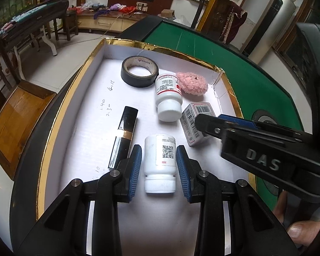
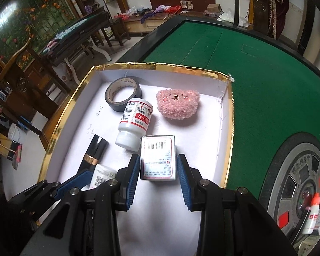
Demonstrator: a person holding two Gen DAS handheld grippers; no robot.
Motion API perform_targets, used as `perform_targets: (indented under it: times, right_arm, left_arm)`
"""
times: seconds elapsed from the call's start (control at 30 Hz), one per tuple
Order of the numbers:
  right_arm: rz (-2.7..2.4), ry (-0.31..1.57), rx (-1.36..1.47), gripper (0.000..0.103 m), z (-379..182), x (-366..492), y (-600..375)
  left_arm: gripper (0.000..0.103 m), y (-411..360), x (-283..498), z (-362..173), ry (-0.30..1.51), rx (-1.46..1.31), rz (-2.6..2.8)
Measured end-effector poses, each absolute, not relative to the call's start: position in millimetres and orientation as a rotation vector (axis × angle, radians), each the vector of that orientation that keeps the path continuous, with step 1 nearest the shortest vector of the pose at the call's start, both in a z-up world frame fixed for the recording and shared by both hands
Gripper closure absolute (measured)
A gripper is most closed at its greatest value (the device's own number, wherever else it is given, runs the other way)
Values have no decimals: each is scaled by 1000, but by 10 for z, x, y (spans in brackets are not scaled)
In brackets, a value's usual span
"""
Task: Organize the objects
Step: 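Lower the bottle and box into the tray and open both tools, then move both tools back to the items on the green table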
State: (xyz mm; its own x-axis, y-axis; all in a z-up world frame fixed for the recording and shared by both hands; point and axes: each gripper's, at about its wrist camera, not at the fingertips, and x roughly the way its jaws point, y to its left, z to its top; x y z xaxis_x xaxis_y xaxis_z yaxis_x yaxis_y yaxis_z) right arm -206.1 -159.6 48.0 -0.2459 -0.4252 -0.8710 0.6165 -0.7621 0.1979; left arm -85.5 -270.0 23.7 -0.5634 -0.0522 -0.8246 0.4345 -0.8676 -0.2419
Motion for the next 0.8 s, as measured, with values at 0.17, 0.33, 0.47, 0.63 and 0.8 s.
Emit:
perform_targets:
  times: [0.17, 0.33, 0.47, 0.63, 0.8]
  right_arm:
    - [-2060, 200, 1341, 67, 565, -2002, -1433]
    - [-2062, 76, 1297, 67, 734, -1873, -1060]
    - [-2122, -4, 1205, 67, 900, -1614, -473]
    - [-2294, -78, 1108, 67, 953, -1297, 468]
    - [-2408, -145, 1084, 67, 865, -1149, 1117]
  left_arm:
    - [70, -2698, -810, 281, 645, 1250, -2486]
    - [70, -2630, -736, 369, 636, 1168, -2520]
    - [70, -2517, -689, 497, 584, 1090, -2560]
    - [70, -2340, -658, 646, 576, 1061, -2650]
    - [70, -2008, -657, 725, 504, 1103, -2773]
